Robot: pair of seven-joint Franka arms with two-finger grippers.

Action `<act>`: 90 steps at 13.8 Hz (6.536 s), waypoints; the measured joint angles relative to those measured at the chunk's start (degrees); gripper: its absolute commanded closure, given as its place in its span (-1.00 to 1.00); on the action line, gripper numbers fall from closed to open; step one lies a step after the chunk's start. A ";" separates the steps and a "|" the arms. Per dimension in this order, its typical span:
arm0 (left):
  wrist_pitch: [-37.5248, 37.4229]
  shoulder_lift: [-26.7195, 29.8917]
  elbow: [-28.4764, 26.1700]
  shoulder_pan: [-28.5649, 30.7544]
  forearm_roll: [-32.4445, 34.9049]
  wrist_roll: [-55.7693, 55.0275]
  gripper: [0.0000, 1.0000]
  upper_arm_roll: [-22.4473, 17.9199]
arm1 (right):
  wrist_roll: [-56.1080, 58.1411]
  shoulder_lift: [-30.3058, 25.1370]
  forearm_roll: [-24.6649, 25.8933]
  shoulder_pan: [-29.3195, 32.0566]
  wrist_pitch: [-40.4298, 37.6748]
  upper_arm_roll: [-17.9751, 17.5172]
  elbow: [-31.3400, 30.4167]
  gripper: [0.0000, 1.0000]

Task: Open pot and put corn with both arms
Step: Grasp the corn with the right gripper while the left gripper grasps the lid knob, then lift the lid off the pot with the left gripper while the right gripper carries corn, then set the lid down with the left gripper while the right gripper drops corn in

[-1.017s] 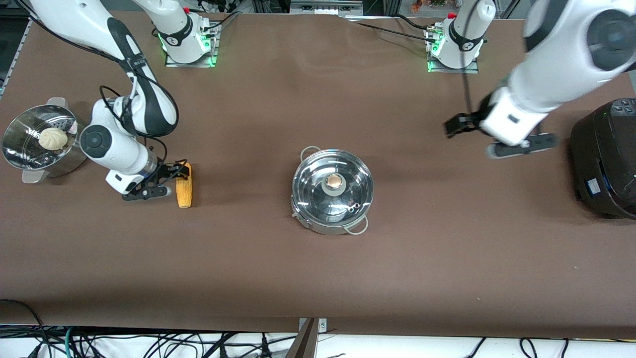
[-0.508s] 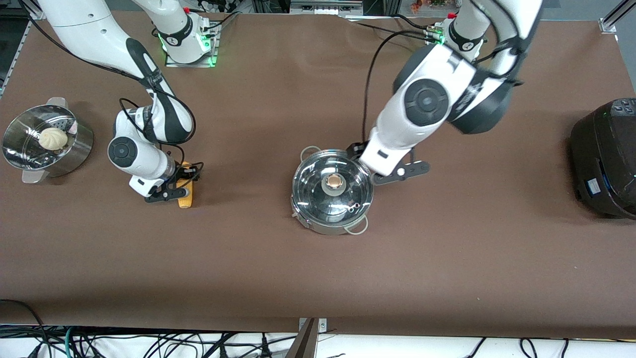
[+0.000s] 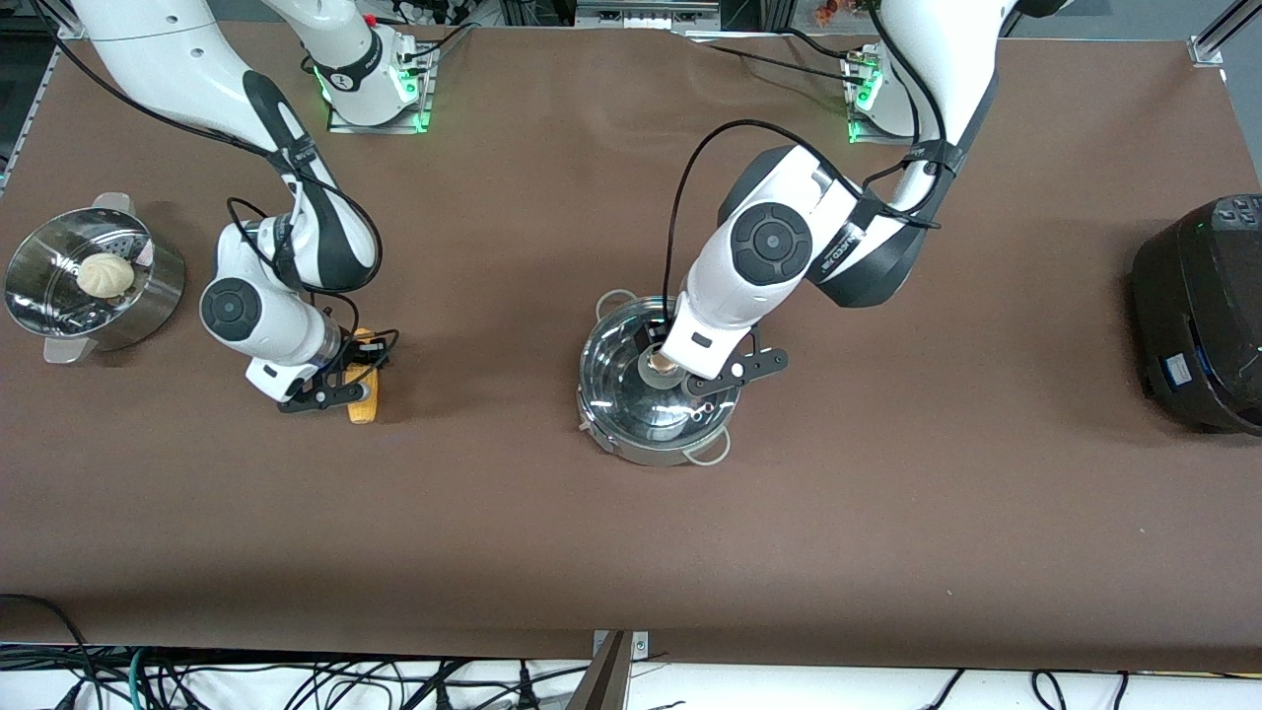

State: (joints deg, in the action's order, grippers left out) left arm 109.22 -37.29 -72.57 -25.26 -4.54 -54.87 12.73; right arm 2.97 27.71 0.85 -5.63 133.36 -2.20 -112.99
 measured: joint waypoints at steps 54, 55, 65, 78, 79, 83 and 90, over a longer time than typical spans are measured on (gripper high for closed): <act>-20.11 9.94 3.47 2.77 2.70 16.59 1.00 -10.40 | -33.34 2.42 -11.72 -19.72 -38.58 -0.71 44.36 1.00; -20.10 13.39 -1.48 4.66 4.00 20.49 1.00 -10.42 | -35.35 4.29 -12.87 -20.99 -33.77 -0.74 44.34 1.00; 7.63 31.06 -49.05 26.91 5.19 47.69 1.00 -10.20 | -43.63 18.84 -13.54 -30.64 -0.90 -0.61 42.95 -0.99; 28.09 18.49 -55.69 26.15 3.17 47.63 -1.00 -9.36 | -43.57 19.13 -13.50 -31.95 -1.52 -0.09 43.08 -1.00; 28.10 18.65 -55.28 26.15 3.17 47.70 -1.00 -9.36 | -43.56 18.22 -13.50 -31.92 -4.74 0.46 43.28 -1.00; 19.21 24.44 -49.00 26.35 3.17 47.75 -1.00 -9.75 | -39.56 10.48 -13.35 -31.43 -21.36 6.67 43.76 -1.00; -18.42 30.80 -17.84 28.38 3.38 48.80 -1.00 -10.33 | -8.07 -1.68 -13.37 -30.60 -50.49 27.33 43.60 -1.00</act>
State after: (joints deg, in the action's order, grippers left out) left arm 90.80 -6.49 -90.42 3.12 -1.16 -6.07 2.41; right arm -5.10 26.03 -12.52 -36.23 82.87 25.14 -69.39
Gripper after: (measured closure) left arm 0.000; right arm 0.000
